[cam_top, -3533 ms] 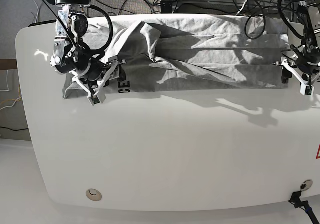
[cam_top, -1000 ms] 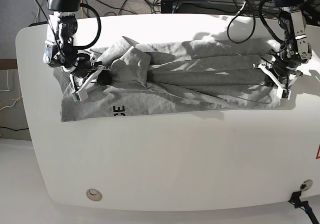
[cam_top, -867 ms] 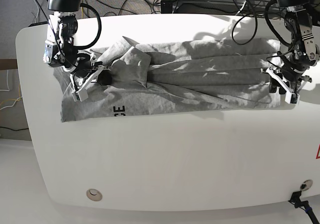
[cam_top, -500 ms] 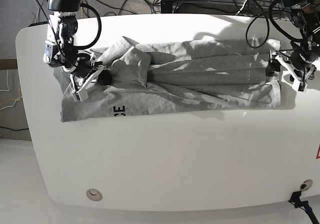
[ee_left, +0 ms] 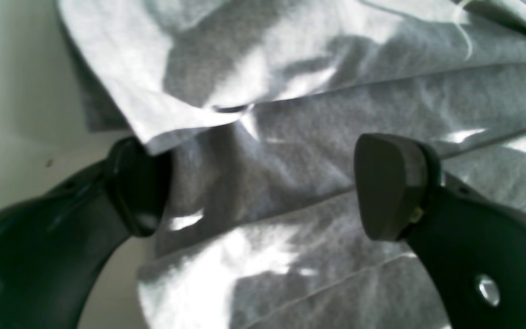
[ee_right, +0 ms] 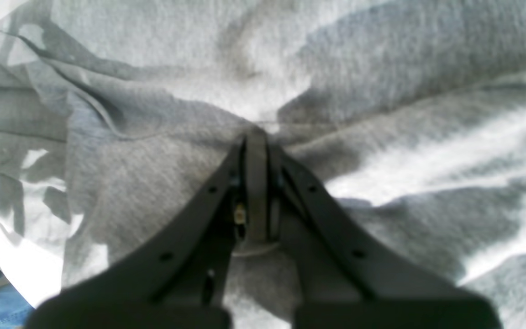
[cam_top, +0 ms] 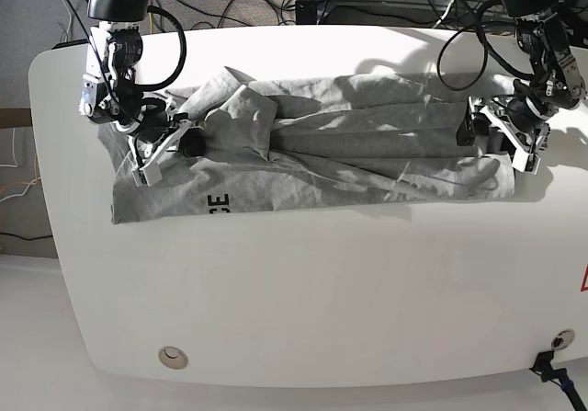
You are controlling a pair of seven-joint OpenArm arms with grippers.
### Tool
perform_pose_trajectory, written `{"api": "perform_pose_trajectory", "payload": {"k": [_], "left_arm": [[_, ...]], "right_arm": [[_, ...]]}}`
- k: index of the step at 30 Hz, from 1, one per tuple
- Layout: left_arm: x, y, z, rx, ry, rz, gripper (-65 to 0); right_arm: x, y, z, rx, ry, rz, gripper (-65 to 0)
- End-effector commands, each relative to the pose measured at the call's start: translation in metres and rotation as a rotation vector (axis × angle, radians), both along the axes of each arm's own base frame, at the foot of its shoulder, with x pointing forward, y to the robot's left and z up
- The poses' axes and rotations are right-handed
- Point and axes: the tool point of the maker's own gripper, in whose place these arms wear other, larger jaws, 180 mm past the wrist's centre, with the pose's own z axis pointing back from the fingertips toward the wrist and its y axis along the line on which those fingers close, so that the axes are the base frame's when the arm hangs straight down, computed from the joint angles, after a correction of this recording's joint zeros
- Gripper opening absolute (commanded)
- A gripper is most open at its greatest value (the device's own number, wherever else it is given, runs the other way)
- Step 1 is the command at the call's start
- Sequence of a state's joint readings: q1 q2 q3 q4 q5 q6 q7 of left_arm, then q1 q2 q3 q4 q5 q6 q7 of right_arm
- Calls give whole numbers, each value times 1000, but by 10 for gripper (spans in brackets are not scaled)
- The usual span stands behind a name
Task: Fold the T-shirt properly
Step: 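Move the left gripper along the strip and grasp its end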
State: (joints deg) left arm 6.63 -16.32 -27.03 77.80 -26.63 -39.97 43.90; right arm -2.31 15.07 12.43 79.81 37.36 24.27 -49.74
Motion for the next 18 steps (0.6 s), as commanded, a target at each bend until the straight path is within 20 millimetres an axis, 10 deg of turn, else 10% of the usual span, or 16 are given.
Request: {"api": "perform_pose_trajectory", "payload": {"k": [1,4,11,18], "left_arm": [[-13,-4,-13,14,71,-17,-60],[-13,-5,-13,12,72,-18,-120],[-13,-5,-13,12,70,-18,-568],[1,-6,11,52,-4,-43,-630]], "right_arm": [[-12,-16,-14,-86,80,0,-650],[-12,-16,-14,-87,79,0,-650],[-12,-16,-13,-86,79,0,-650],[-12,-16,-13,-86,79,0,-650]]}}
